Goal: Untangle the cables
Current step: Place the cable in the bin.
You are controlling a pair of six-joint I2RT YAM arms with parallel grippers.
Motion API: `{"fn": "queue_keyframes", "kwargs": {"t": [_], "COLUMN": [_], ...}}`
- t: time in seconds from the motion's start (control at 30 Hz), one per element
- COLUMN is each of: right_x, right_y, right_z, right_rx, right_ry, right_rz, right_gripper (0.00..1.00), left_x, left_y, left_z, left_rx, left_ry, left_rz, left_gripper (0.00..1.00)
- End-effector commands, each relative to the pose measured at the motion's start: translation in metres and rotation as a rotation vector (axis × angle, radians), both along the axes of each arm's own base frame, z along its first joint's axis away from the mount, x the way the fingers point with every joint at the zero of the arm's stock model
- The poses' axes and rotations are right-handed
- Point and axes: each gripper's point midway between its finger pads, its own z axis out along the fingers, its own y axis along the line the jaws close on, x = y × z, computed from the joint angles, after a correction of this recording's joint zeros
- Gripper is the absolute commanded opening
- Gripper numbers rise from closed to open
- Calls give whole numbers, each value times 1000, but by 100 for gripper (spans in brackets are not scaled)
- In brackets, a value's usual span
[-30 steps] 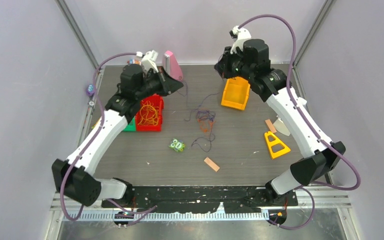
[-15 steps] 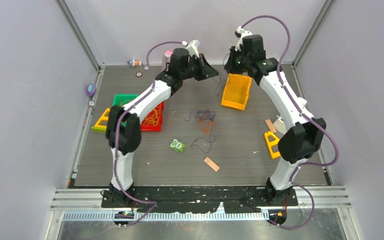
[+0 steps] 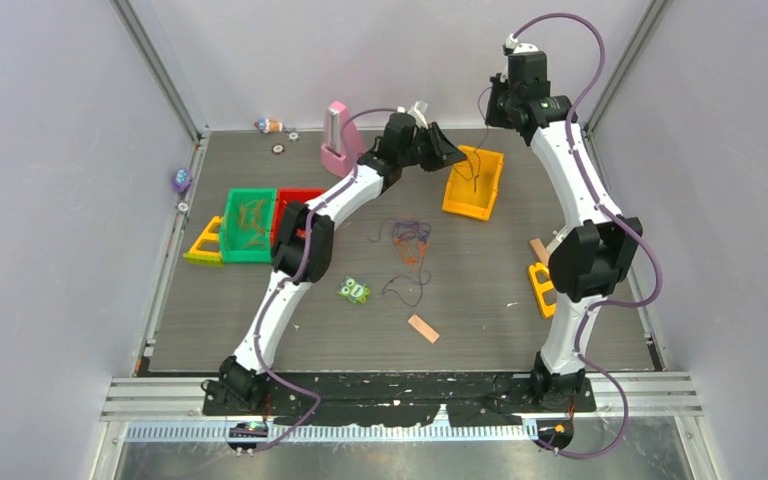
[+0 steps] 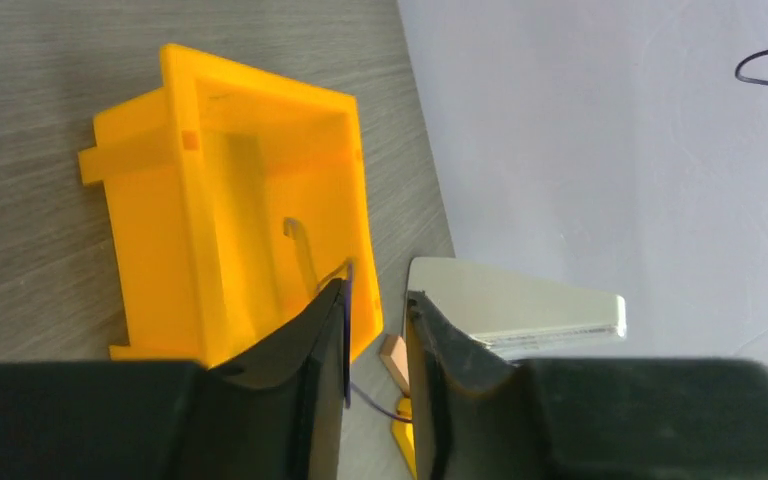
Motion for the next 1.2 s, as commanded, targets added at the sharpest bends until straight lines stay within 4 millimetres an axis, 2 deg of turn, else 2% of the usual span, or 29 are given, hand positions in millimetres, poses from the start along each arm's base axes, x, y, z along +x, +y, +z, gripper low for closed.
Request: {"fn": "queue_keyframes", "kwargs": {"t": [0.0, 0.07, 0.17, 0.33, 0.37, 0.47, 0.6, 0.7, 0.8, 0.87, 0.9, 1.0, 1.1, 1.17], "right_x": [12, 16, 20, 26, 27, 27, 28, 27, 29, 29, 30, 32, 37, 40], "right_y": [-17, -22, -27, -38, -40, -38, -24, 0, 19, 40, 45, 63, 68, 63], "right_z": [-8, -20, -33, -50, -48, -59, -76, -83, -90, -94, -94, -103, -117, -124], "right_rx": [-75, -84, -98, -141, -147, -157, -157, -146, -144, -77, -59, 17, 50, 51], "right_ry": [2, 25, 50, 86, 83, 110, 164, 176, 180, 183, 178, 188, 205, 220], "right_rz": [-48, -56, -66, -113, -121, -102, -39, 43, 98, 184, 200, 269, 265, 234], "right_gripper": [6, 6, 6, 6, 6, 6, 6, 6, 6, 6, 6, 6, 7, 16], "left_x": [-6, -7, -10, -18, -18, -20, -23, -33, -49, -61, -69, -85, -101, -109], "left_y": [-7, -1, 13, 37, 42, 52, 69, 86, 105, 116, 123, 137, 152, 159], "left_z": [24, 28, 37, 53, 58, 65, 79, 94, 103, 108, 117, 118, 126, 125], "left_rx": [21, 67, 126, 183, 197, 242, 245, 239, 263, 284, 288, 315, 338, 351], "left_ry": [-42, -71, -96, -124, -134, -148, -148, -189, -222, -240, -259, -274, -293, -296], "left_rz": [22, 24, 33, 43, 50, 60, 74, 91, 106, 113, 119, 124, 135, 133], "left_gripper": [41, 55, 63, 71, 72, 74, 74, 74, 74, 74, 74, 74, 74, 75]}}
